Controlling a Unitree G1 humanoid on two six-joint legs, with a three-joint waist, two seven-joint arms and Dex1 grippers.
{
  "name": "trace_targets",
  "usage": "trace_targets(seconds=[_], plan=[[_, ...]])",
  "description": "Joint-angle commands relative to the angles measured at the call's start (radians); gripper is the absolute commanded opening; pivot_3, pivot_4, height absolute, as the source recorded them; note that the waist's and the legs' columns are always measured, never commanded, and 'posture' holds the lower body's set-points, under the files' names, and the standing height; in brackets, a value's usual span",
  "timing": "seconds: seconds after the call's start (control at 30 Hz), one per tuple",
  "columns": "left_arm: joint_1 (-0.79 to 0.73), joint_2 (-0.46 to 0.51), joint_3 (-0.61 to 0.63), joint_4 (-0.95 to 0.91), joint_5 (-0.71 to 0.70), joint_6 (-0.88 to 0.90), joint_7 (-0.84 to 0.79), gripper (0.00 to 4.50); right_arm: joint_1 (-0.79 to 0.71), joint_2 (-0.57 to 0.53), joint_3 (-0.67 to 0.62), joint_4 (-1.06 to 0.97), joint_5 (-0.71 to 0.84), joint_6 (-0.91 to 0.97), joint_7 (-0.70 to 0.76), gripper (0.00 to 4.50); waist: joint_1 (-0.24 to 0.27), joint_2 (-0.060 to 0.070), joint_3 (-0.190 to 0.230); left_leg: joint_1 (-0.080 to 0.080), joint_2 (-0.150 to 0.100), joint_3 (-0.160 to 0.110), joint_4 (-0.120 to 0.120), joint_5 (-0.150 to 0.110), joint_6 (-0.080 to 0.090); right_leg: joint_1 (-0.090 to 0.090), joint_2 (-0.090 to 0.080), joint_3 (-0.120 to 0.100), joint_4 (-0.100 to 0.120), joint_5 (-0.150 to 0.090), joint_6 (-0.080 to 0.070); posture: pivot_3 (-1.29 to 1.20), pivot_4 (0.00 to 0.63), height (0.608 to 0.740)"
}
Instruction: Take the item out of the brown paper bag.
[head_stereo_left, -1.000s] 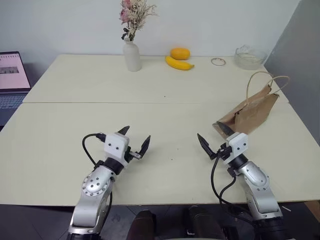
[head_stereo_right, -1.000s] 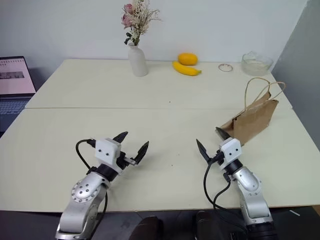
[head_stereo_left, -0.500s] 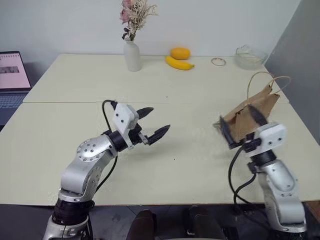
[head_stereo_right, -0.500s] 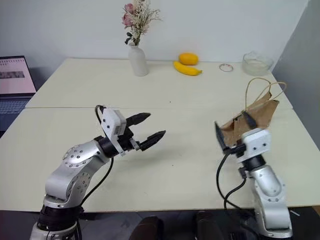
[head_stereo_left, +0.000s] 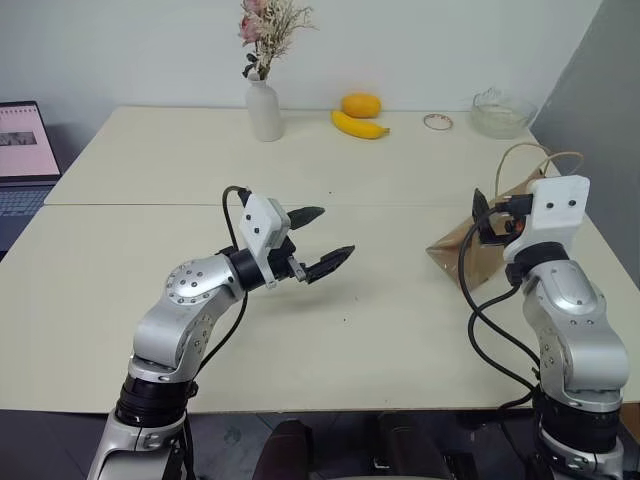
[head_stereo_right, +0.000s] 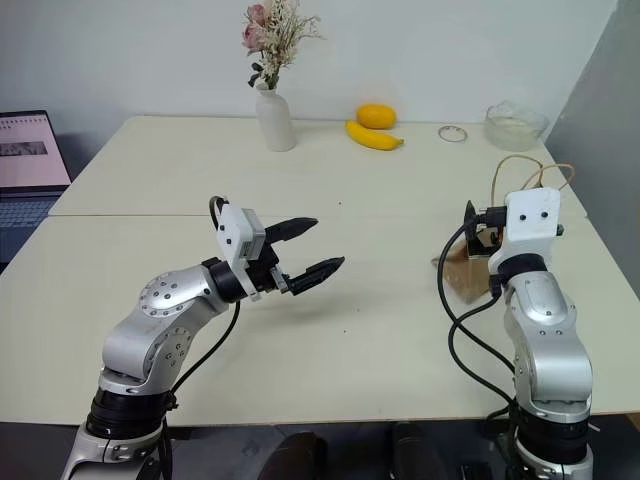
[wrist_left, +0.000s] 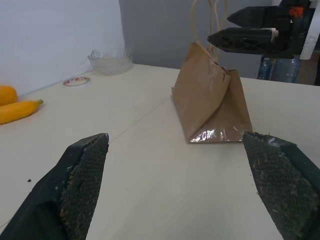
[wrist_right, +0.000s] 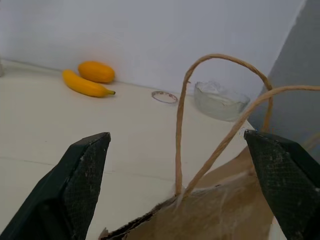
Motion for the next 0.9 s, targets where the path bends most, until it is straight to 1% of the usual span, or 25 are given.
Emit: trace_targets(seconds=[0.03, 0.2, 0.4, 0.53, 0.77, 0.9], plan=[[-0.025, -0.004, 0.003, -0.024, -0.004, -0.021, -0.003, 4.46, -0.046, 0.016, -0.033, -0.025, -0.001, 0.071, -0.027, 4.50, 0.000, 0.000, 0.000, 0.000, 0.000, 0.000, 0.000, 0.000, 0.000, 0.000, 0.000, 0.000, 0.000, 0.000, 0.000, 0.00, 0.150, 0.740], [-0.049, 0.007, 0.019, -0.044, -0.085, 0.043, -0.037, 4.46, -0.114, 0.029, -0.034, 0.025, 0.020, 0.125, -0.017, 4.50, -0.002, 0.000, 0.000, 0.000, 0.000, -0.001, 0.000, 0.000, 0.000, 0.000, 0.000, -0.001, 0.001, 0.000, 0.000, 0.00, 0.150, 0.740], [-0.108, 0.067, 0.050, -0.050, -0.183, 0.122, -0.108, 4.46, -0.200, 0.063, -0.054, 0.115, 0.022, 0.137, -0.041, 4.50, -0.006, 0.000, 0.000, 0.000, 0.000, 0.000, 0.000, 0.000, 0.000, 0.000, 0.001, -0.001, 0.001, 0.000, 0.000, 0.00, 0.150, 0.740], [-0.131, 0.094, 0.049, -0.033, -0.176, 0.117, -0.126, 4.46, -0.252, 0.101, -0.091, 0.168, 0.025, 0.140, -0.081, 4.50, -0.007, 0.000, 0.000, 0.000, 0.000, 0.000, -0.001, 0.000, 0.000, 0.000, 0.002, -0.001, 0.000, 0.000, 0.000, 0.00, 0.150, 0.740], [-0.131, 0.094, 0.042, -0.035, -0.166, 0.117, -0.113, 4.46, -0.303, 0.130, -0.099, 0.211, 0.028, 0.109, -0.105, 4.50, -0.008, 0.000, 0.000, 0.000, 0.000, 0.000, -0.003, 0.000, 0.000, -0.001, 0.001, 0.000, -0.001, 0.000, 0.000, 0.00, 0.150, 0.740], [-0.133, 0.093, 0.041, -0.036, -0.167, 0.117, -0.111, 4.46, -0.340, 0.127, -0.106, 0.246, 0.031, 0.088, -0.110, 4.50, -0.009, 0.001, 0.000, 0.000, 0.000, 0.000, -0.004, 0.000, 0.000, -0.001, 0.001, 0.000, -0.001, 0.000, 0.000, 0.00, 0.150, 0.740]])
